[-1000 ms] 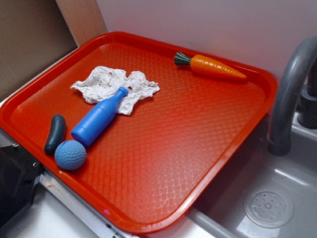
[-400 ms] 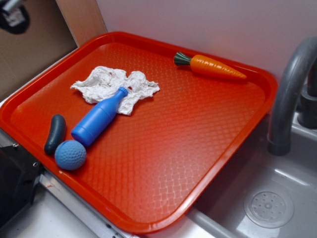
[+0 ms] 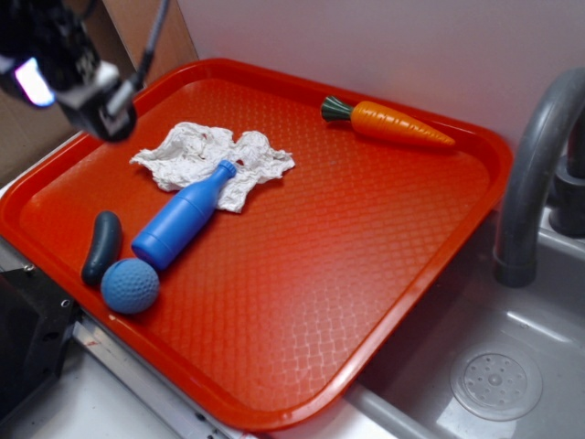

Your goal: Grab the blue bottle.

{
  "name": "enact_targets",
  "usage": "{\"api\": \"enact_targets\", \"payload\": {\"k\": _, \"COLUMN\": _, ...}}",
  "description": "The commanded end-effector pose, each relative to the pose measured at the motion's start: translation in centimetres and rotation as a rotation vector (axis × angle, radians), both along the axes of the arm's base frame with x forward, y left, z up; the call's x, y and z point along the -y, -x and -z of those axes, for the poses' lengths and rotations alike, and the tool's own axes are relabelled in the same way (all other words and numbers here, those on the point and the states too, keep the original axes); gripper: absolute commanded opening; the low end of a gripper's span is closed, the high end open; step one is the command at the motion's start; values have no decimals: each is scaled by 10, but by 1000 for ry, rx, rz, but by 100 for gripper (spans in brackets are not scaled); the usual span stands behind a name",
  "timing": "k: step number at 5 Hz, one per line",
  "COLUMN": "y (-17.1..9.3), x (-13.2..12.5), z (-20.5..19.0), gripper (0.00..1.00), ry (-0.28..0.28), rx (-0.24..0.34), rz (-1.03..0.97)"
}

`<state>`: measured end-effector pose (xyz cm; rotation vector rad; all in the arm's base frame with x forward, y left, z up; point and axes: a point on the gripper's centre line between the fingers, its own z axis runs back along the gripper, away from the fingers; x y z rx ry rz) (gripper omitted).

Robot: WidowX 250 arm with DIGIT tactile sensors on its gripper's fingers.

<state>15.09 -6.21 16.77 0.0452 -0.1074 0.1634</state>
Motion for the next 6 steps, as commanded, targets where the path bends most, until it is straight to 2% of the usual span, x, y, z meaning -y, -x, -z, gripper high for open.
{"api": "enact_targets", "payload": {"k": 1, "y": -8, "x": -4, "z": 34, "gripper": 100, "ry": 1, "rx": 11, "rz": -65}}
{"api": "enact_targets", "payload": {"k": 2, "y": -13, "x": -11, "z": 51, "gripper": 100, "ry": -8, "rx": 20, "rz": -60}}
{"api": "enact_targets", "payload": {"k": 4, "y": -23, "x": -19, "z": 89, "gripper": 100, "ry": -23, "rx": -2, "rz": -37}}
{"api": "enact_targets", "payload": {"k": 6, "y": -33, "x": -14, "z": 134, "gripper": 100, "ry": 28, "rx": -43, "rz": 11}}
